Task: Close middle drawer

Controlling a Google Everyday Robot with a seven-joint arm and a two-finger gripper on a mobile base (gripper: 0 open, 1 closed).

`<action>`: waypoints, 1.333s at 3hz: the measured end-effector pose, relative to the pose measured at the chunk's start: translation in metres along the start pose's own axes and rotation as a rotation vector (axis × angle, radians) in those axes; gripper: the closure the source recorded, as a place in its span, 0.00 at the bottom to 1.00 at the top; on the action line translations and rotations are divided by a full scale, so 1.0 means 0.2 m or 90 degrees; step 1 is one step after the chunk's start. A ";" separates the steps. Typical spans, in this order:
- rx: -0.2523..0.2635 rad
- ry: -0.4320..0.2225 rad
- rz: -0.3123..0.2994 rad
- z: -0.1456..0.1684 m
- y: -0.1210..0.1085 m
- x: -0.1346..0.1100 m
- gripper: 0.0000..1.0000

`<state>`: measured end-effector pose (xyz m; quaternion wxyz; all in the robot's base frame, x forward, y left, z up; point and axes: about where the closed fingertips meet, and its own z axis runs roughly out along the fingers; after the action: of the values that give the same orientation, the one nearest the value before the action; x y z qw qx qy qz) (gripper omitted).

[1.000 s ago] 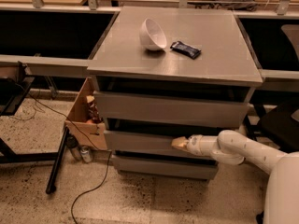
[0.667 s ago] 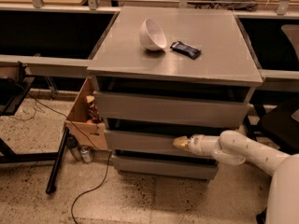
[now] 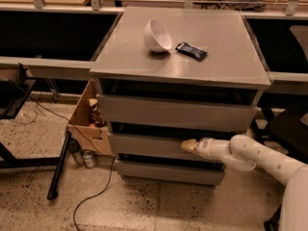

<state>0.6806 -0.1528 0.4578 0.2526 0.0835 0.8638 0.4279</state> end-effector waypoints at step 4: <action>-0.075 0.036 -0.093 -0.33 0.00 0.27 1.00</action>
Offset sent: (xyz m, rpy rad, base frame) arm -0.0180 -0.0307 0.0127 0.0249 -0.0989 0.0172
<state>0.6006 -0.1790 0.4719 0.2632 -0.0063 0.8478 0.4604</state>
